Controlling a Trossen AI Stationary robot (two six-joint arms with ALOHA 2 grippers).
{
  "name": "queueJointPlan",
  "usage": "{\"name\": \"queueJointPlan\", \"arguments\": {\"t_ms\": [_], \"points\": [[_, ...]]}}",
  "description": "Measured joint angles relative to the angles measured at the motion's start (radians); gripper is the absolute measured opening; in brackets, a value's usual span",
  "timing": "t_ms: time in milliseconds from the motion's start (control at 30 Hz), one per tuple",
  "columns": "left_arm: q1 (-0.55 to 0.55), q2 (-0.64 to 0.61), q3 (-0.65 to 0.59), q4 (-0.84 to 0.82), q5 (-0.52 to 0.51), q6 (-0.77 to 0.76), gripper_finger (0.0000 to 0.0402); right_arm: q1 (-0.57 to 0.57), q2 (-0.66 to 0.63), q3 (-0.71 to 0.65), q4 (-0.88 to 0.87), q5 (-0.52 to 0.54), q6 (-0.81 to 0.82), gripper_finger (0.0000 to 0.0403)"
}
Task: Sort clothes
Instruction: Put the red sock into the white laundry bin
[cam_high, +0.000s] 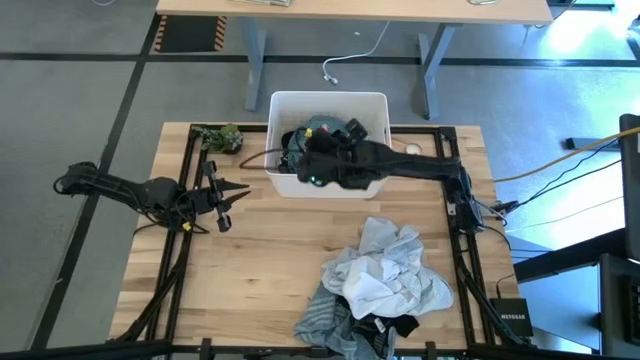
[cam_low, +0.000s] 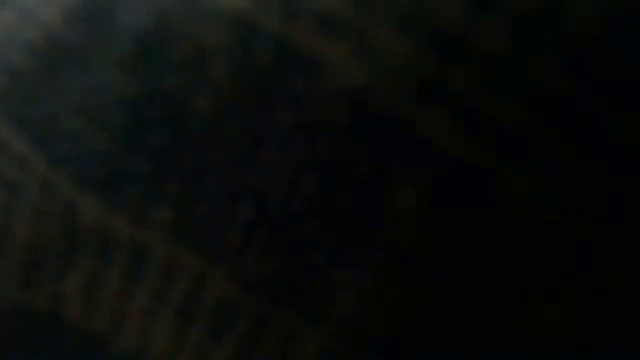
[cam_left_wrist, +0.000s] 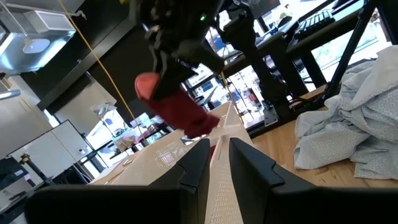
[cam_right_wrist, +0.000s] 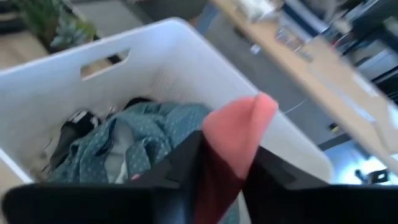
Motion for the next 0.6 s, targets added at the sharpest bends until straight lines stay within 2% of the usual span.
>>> {"name": "queueJointPlan", "arguments": {"t_ms": [200, 300, 433, 600], "points": [[0.0, 0.0, 0.0, -0.007, 0.0, -0.021, 0.0056, -0.038, 0.0, 0.0, -0.047, -0.158, -0.013, 0.0196], [0.0, 0.0, 0.0, -0.01, 0.0, -0.024, 0.0056, -0.03, 0.0, 0.0, -0.081, -0.247, 0.01, 0.0227], [0.0, 0.0, 0.0, -0.01, 0.0, -0.025, 0.0056, 0.012, -0.002, -0.001, -0.135, -0.343, 0.054, 0.0244], [0.0, 0.001, 0.0, -0.025, 0.0, -0.027, 0.0056, 0.113, -0.018, -0.001, -0.228, -0.346, 0.136, 0.0244]]}}
